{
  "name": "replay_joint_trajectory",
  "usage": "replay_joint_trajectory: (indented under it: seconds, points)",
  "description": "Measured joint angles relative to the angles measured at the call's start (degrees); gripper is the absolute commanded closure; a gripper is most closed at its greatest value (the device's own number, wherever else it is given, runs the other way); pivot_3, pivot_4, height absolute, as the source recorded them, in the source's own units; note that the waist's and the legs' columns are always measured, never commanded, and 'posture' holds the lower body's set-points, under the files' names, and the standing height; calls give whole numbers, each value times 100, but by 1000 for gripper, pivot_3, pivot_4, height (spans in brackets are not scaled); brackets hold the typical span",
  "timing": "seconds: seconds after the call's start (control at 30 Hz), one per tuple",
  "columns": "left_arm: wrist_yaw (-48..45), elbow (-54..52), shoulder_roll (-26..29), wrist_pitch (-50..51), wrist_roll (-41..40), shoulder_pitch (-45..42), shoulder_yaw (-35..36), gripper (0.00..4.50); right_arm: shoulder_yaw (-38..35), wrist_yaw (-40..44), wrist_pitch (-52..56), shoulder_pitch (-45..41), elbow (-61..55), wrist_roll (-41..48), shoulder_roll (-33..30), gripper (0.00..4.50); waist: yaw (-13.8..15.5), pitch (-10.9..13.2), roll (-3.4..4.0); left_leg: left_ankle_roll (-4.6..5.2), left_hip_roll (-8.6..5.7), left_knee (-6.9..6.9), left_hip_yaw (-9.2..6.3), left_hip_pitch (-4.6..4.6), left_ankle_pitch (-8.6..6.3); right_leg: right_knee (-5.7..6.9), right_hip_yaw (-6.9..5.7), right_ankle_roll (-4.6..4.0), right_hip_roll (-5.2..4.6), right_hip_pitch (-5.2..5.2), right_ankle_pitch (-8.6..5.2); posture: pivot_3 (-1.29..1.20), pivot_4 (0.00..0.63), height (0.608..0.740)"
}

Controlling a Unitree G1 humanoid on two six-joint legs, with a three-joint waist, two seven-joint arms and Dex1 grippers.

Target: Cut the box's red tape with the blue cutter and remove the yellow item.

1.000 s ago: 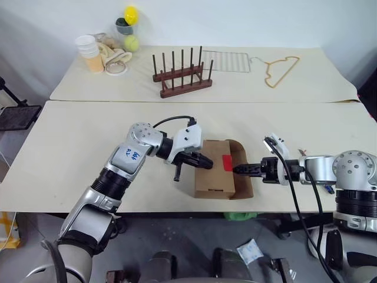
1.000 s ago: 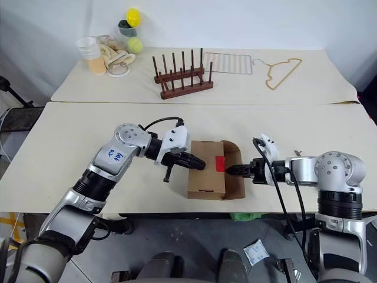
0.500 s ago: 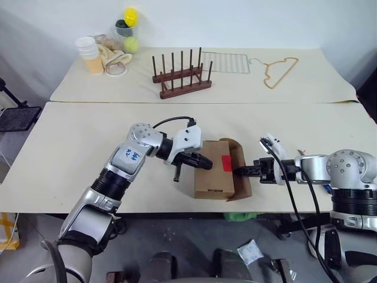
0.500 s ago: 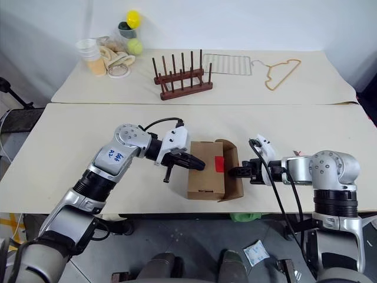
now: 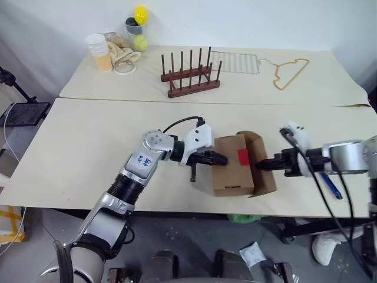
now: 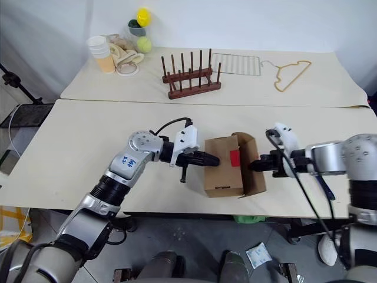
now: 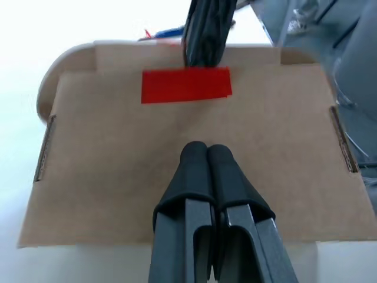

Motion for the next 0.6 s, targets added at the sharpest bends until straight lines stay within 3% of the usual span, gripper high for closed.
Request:
replay_joint_trajectory:
  seconds: [0.33,0.6]
  points:
    - [803,993,-1043,-496,77,-384,171,4500,752,-685,1,-731,36,738,-1089,4472,9,6,-10,6,0,9,14,-53,2,1,-6,6,-8,-50,3,0,150,740]
    - [838,1053,-1194,-491,84,-384,168,4500,1627,-744,1,-1450,-187,874,-1604,4472,23,9,-8,7,-10,12,18,-80,2,0,-20,8,-7,-71,4,0,150,740]
